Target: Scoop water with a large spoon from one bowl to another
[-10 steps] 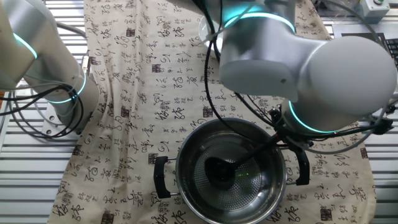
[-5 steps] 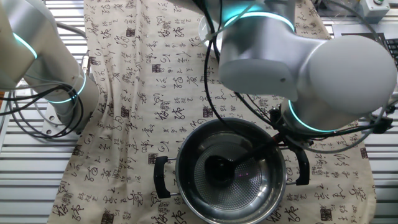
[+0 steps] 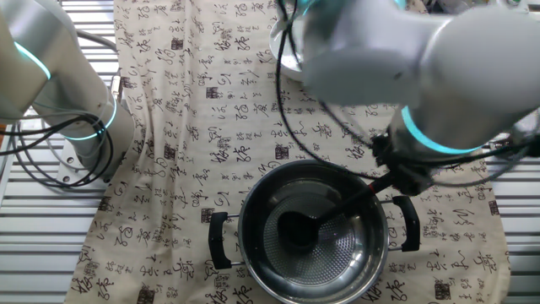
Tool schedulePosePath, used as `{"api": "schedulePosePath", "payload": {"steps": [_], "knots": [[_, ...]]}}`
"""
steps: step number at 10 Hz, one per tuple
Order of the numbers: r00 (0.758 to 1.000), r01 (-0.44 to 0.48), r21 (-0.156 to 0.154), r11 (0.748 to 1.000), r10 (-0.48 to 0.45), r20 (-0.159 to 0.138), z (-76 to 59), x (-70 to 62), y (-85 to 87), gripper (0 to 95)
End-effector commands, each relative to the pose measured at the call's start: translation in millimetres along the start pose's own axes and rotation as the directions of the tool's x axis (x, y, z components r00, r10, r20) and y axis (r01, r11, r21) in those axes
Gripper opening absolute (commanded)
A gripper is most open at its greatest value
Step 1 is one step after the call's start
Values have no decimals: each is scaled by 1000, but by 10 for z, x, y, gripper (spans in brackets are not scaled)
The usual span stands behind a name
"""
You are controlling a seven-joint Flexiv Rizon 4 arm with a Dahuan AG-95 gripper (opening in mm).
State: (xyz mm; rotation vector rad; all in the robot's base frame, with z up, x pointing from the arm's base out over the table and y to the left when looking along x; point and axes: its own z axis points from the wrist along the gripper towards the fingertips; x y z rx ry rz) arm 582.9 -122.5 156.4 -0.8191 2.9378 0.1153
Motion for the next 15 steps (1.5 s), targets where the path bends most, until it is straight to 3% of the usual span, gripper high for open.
{"api": "schedulePosePath", "payload": {"steps": [1, 3, 5, 7, 9, 10, 11, 13, 15], "knots": [[999, -46, -3, 999, 46, -26, -146, -135, 134, 380], [995, -97, -7, 995, 97, -30, -149, -243, 265, 380], [986, -164, -8, 986, 163, -40, -89, -421, 431, 0], [974, -226, -4, 974, 225, -38, 27, -624, 611, 0], [969, -242, 19, 970, 242, -46, 66, -678, 661, 0], [971, -224, 76, 972, 230, -66, 66, -678, 661, 0], [982, -165, 85, 983, 172, -83, 66, -678, 661, 0], [990, -106, 54, 993, 111, -88, 66, -678, 661, 0], [987, -118, 53, 992, 123, -103, 105, -684, 709, 0]]}}
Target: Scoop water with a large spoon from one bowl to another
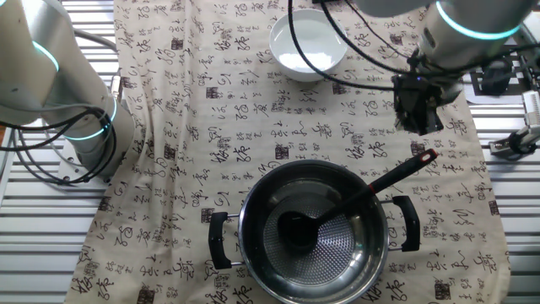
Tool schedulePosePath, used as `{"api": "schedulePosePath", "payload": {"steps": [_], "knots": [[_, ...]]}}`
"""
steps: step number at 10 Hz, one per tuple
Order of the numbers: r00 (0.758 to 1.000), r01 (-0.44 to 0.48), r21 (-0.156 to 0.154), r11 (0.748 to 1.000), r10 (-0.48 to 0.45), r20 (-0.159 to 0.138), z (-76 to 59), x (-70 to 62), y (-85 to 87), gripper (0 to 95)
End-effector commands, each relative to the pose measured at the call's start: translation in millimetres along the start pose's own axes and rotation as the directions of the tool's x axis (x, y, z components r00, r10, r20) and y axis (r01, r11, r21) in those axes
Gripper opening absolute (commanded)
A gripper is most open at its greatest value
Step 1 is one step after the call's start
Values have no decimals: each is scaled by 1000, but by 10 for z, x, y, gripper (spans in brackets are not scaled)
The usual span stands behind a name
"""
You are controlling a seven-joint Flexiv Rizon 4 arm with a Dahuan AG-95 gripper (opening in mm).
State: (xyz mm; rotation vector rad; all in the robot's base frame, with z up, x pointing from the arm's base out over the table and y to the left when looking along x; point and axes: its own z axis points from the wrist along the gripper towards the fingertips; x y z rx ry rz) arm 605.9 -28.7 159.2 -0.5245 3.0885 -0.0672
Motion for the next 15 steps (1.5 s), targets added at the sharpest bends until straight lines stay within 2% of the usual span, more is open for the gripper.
{"api": "schedulePosePath", "payload": {"steps": [1, 3, 5, 6, 7, 9, 11, 15], "knots": [[998, 60, -53, 997, -61, -18, 123, -33, 140, 0], [998, 50, -44, 998, -51, -25, 279, -133, 185, 0], [996, 88, -44, 995, -88, -13, 516, -229, 54, 0], [995, 95, -76, 993, -95, 2, 598, -245, 22, 0], [995, 100, -76, 992, -100, 0, 598, -245, 22, 190], [996, 86, -49, 995, -87, -20, 598, -245, 22, 190], [996, 79, -34, 996, -80, -29, 598, -245, 22, 190], [994, 96, -37, 995, -97, -40, 588, -234, 26, 190]]}}
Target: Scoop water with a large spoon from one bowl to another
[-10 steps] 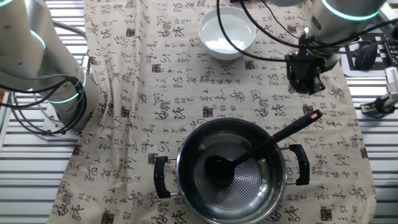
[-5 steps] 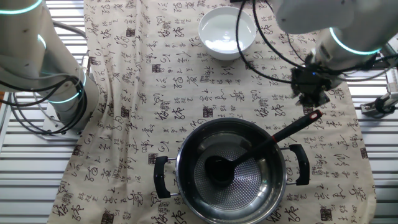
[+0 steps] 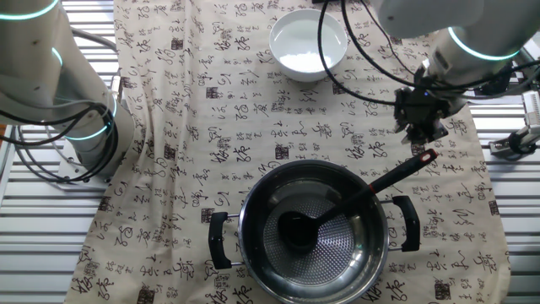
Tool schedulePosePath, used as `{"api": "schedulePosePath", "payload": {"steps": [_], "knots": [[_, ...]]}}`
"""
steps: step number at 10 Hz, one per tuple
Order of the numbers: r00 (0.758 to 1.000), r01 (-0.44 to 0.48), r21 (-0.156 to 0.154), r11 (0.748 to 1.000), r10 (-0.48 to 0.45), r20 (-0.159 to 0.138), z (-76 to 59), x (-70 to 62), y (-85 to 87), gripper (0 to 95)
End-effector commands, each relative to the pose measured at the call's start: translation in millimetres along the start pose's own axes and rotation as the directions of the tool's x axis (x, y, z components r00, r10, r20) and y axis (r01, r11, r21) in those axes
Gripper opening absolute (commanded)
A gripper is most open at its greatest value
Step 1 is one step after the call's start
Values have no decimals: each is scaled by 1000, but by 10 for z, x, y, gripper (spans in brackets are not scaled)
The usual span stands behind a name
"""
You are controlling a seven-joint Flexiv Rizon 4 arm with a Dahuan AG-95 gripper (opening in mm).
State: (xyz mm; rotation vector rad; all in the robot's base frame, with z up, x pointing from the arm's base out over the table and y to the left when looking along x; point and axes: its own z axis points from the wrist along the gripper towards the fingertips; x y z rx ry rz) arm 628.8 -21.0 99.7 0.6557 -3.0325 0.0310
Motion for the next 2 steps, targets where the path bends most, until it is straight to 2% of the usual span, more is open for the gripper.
{"api": "schedulePosePath", "payload": {"steps": [1, 2], "knots": [[1000, 22, -9, 1000, -22, 1, -13, 9, 7, 190], [999, 42, -17, 999, -42, 5, -29, 15, 17, 190]]}}
